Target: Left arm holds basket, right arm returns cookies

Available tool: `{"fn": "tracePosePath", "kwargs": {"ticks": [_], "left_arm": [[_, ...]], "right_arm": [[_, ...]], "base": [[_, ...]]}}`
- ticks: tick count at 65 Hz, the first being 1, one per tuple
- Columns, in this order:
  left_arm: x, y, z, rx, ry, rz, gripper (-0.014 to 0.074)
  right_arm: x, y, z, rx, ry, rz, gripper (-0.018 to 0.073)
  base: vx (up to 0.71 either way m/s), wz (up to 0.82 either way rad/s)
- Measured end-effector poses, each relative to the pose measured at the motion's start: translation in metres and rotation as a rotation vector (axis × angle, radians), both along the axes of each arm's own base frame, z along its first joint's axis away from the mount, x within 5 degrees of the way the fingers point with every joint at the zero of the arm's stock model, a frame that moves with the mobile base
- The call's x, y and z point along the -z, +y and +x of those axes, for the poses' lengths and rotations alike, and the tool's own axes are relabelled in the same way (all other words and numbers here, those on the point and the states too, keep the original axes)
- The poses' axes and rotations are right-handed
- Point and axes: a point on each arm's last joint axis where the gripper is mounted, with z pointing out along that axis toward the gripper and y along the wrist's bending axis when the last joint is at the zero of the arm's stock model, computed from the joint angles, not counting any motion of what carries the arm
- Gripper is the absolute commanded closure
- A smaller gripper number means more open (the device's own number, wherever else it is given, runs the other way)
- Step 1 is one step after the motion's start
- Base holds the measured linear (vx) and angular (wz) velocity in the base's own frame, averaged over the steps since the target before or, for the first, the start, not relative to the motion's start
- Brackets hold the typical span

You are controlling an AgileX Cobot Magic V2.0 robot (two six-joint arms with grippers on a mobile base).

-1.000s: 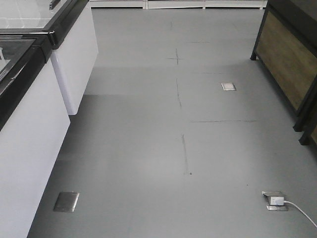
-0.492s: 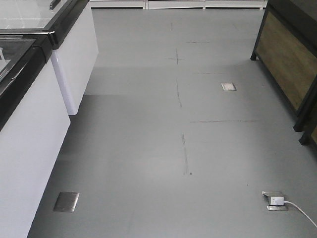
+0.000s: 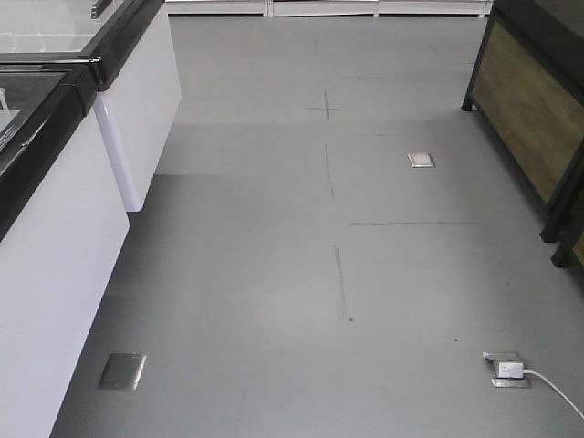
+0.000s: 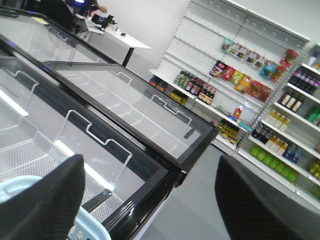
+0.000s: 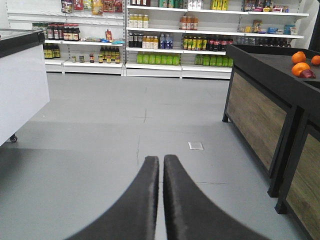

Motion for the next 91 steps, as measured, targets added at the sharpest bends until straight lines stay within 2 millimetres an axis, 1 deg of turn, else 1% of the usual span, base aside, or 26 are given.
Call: {"fn": "tracePosePath", "kwargs": {"ticks": [12,18,24,28,35,48,66,76,83,91], "left_arm": [[0.008,0.014,-0.008,-0.092,-0.035,-0.192,0.0115],[0.018,0.020,-0.009,-0.136,-0.074,-0.304,0.0123],[0.037,0.026,-0.009,-0.179,-0.101,-0.438,0.0125],[0.053,0.029,-0.006,-0.198,-0.112,-0.523,0.0125],[0.077,0.031,-0.002,-0.208,-0.145,-0.610,0.0125],[0.096,0.037,0.003,-0.179,-0.321,-0.588,0.0125],[0.121,0.039,0.002,-0.173,-0.422,-0.539,0.0125],[0.128,0.041,0.002,-0.163,-0.500,-0.507,0.0125],[0.133,0.045,0.006,-0.165,-0.527,-0.534,0.0125],[0.141,0.050,0.012,-0.178,-0.540,-0.604,0.0125]], "right_arm": [[0.000,0.000,0.000,0.000,0.000,0.000,0.0566],[0.000,0.000,0.000,0.000,0.000,0.000,0.0566],[0.000,0.000,0.000,0.000,0.000,0.000,0.0566],[0.000,0.000,0.000,0.000,0.000,0.000,0.0566],[0.000,0.000,0.000,0.000,0.000,0.000,0.0566],[0.000,0.000,0.000,0.000,0.000,0.000,0.0566],[0.000,0.000,0.000,0.000,0.000,0.000,0.0566],[0.000,0.000,0.000,0.000,0.000,0.000,0.0566],[0.000,0.000,0.000,0.000,0.000,0.000,0.0566],[0.000,0.000,0.000,0.000,0.000,0.000,0.0566]], "base": [[0.00,0.00],[0.00,0.00],[0.00,0.00],[0.00,0.00],[0.00,0.00],[0.00,0.00],[0.00,0.00],[0.00,0.00],[0.00,0.00],[0.00,0.00]]}}
